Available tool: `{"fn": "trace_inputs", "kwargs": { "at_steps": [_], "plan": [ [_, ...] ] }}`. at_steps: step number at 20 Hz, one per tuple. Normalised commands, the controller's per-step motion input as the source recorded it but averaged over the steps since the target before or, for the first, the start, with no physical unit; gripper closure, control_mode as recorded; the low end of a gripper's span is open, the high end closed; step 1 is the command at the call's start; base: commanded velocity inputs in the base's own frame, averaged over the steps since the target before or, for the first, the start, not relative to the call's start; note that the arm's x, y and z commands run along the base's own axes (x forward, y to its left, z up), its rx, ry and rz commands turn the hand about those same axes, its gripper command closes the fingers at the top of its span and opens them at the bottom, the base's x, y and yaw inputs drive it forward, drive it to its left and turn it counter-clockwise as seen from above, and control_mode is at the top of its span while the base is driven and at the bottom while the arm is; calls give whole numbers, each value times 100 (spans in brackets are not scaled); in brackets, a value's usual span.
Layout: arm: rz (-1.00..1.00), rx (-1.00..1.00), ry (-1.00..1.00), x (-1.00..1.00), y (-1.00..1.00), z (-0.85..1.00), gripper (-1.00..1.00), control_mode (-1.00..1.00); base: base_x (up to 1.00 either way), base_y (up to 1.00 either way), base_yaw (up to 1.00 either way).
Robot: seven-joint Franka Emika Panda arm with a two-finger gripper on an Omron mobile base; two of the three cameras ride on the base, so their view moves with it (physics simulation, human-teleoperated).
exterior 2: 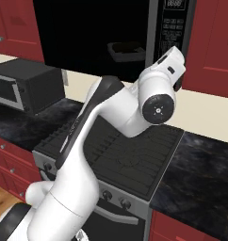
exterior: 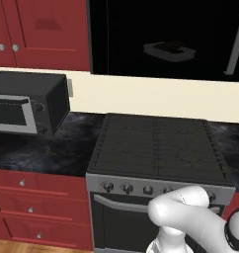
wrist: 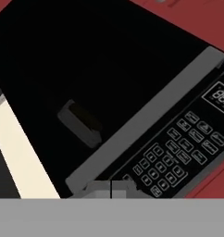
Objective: Place the tupperware containing the chicken drumstick and corn meal in the microwave. Close the microwave door and press the start button to reheat the meal.
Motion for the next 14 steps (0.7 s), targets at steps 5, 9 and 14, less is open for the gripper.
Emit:
{"fn": "trace_inputs", "kwargs": {
  "at_steps": [5,9,14],
  "plan": [
    [0,3,0,3,-27,0,100,-100,0,0,0],
    [0,0,0,4,-7,0,100,-100,0,0,0],
    [0,0,0,6,0,0,100,-100,0,0,0]
  ]
}}
